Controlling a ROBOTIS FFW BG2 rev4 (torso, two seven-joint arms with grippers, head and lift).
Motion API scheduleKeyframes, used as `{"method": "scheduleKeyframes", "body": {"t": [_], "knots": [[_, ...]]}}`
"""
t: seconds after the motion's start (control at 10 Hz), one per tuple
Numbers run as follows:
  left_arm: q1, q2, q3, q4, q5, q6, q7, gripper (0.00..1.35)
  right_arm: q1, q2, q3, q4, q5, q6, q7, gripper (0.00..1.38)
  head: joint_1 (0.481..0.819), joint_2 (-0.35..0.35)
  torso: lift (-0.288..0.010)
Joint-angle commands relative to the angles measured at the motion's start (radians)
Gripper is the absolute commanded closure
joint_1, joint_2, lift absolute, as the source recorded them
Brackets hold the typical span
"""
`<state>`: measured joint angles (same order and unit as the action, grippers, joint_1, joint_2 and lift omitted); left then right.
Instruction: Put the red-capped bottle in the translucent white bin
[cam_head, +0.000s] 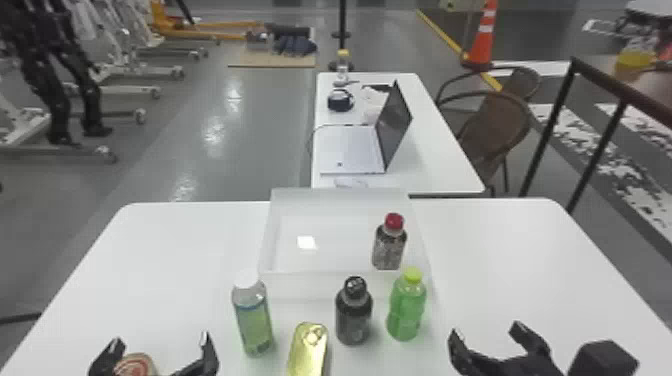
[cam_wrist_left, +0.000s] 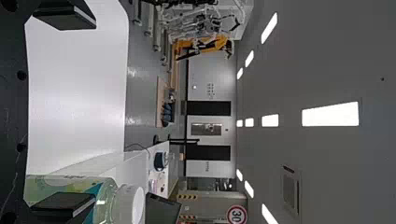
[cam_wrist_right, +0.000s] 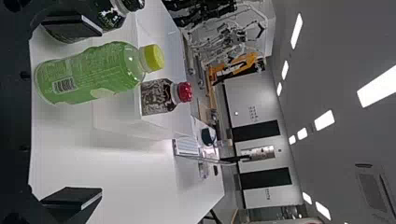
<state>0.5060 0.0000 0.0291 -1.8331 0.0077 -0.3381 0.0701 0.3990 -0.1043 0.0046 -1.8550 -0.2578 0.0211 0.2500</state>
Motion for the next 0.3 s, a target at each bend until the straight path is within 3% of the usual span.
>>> {"method": "scheduleKeyframes", "body": {"t": [0.0, 0.2], "knots": [[0.002, -0.003, 0.000, 0.000, 0.000, -0.001, 0.001, 0.01, 0.001, 0.000, 0.000, -0.001, 0.000, -0.006, 0.000, 0.09, 0.549, 0.000, -0.100], [0.002, -0.003, 0.002, 0.000, 0.000, -0.002, 0.001, 0.01, 0.001, 0.000, 0.000, -0.001, 0.000, -0.007, 0.000, 0.09, 0.549, 0.000, -0.100]]}}
